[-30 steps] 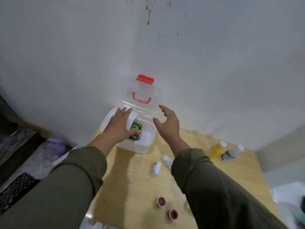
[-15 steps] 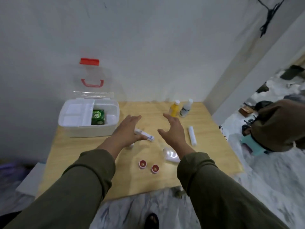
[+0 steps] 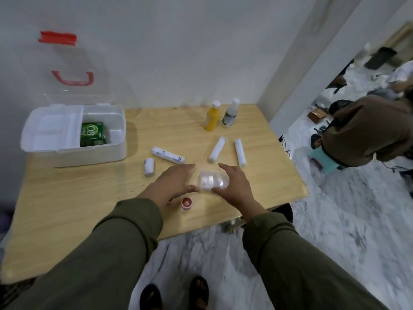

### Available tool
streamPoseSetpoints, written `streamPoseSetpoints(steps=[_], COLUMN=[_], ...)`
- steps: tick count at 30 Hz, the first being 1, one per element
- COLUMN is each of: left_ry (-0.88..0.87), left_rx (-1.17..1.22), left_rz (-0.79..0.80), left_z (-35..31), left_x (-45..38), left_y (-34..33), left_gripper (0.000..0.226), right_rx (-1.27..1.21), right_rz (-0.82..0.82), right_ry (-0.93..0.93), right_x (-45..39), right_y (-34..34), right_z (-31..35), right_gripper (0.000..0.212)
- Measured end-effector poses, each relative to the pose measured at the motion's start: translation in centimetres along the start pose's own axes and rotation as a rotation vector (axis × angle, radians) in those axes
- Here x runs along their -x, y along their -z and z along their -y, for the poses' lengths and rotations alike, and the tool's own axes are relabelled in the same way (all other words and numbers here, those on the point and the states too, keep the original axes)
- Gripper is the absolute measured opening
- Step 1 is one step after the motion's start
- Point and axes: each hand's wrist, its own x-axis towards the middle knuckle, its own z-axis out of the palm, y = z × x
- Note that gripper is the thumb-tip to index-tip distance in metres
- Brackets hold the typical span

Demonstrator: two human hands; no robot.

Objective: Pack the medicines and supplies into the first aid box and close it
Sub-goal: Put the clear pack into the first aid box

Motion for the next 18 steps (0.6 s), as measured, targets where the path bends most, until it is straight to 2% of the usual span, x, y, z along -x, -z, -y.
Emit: streamPoseSetpoints(steps=[5, 12, 18], left_ry=[0.022, 0.121, 0.193], left_rx=[-0.119, -0.237, -0.213], left_rz=[0.043, 0.011, -0.033], left_z=[-0.6, -1.6, -2.2], left_x=[-0.8, -1.2, -1.3], left_y=[-1.3, -1.9, -2.4], left_gripper=[0.086, 0.082, 0.086], right_rx=[0.044, 0.103, 0.112], right_rz=[0.052, 0.098, 0.078], right_ry=[-0.003, 0.003, 0.022], right_x=[-0.2, -0.7, -1.0], right_y=[-0.3, -0.1, 0.3], right_z=[-1.8, -3.5, -5.0], right_gripper=[0.078, 0.080, 0.071])
